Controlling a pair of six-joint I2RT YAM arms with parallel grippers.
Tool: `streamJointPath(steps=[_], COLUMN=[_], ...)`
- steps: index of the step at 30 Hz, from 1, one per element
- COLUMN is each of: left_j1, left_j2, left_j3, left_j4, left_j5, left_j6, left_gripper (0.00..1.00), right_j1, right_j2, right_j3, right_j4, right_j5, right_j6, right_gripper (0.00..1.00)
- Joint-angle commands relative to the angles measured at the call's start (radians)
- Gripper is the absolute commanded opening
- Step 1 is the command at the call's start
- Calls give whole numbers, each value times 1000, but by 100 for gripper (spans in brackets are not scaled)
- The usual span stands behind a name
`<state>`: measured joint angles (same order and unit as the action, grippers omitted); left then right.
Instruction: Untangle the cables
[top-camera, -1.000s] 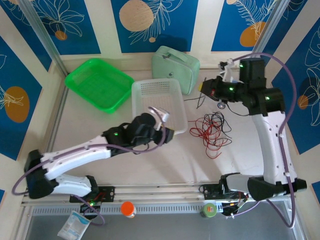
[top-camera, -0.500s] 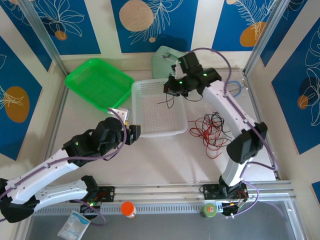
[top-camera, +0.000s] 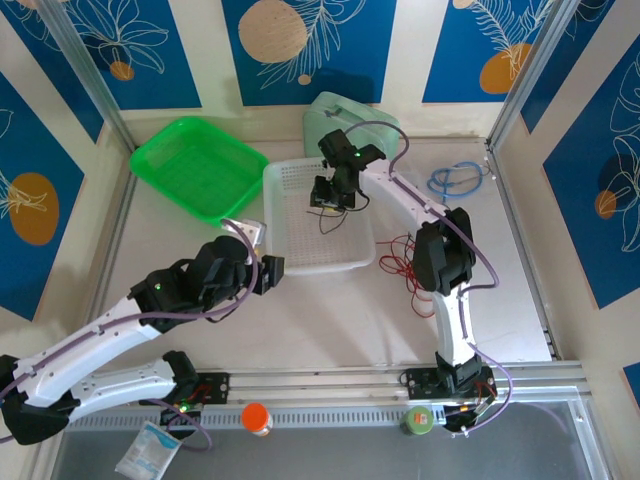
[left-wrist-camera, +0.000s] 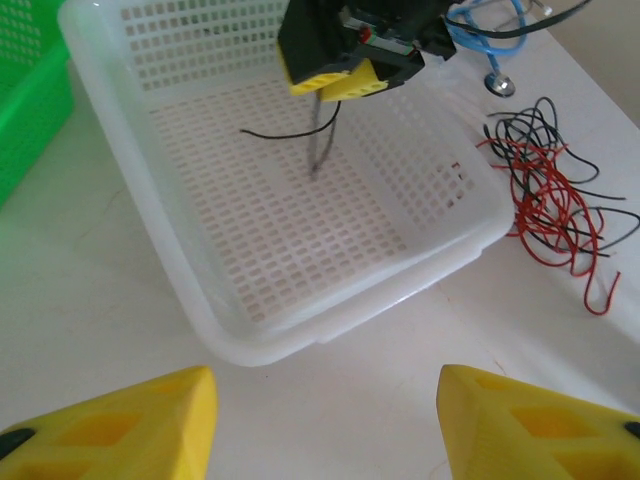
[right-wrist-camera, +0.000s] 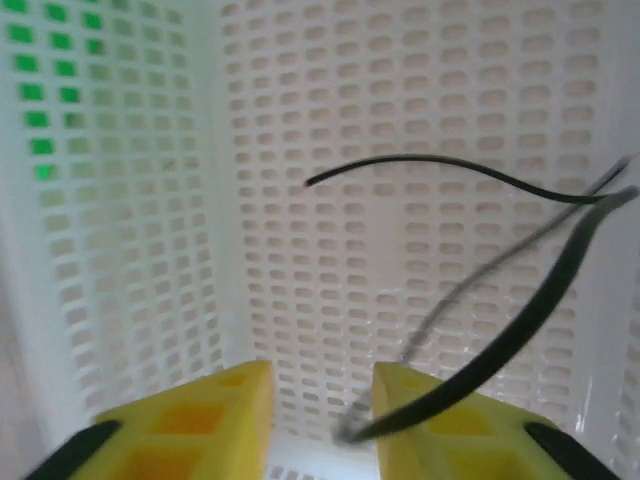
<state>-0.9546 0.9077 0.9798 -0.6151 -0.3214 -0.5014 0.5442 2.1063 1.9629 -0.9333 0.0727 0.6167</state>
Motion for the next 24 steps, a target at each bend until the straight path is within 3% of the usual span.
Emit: streamJointPath(steps=[1,3,7,12,18,24], left_j1=[10,10,8,4,-8,-26], left_j2=[31,61,118,175,260,336], left_j3=[10,19,24,13,39,66], left_j4=[22,24,68,164,240,287], left_j5=[72,94,140,206,290,322], left_j6=[34,40,38,31,39,41], left_gripper=[59,59,58,58,58,57], right_j1=[8,10,2,-77,-291,-337], right_j2=[-79,-131,-291,-570,-885,-979], right_j3=[21,-2,-108,-410,-776,-974], right_j4=[-27,-34,-55,-45,-16,-14], right_j5=[38,61,134,203,110,61], right_j6=[-7,-11,0,65,98,114], right_gripper=[48,54,55,54,48,41])
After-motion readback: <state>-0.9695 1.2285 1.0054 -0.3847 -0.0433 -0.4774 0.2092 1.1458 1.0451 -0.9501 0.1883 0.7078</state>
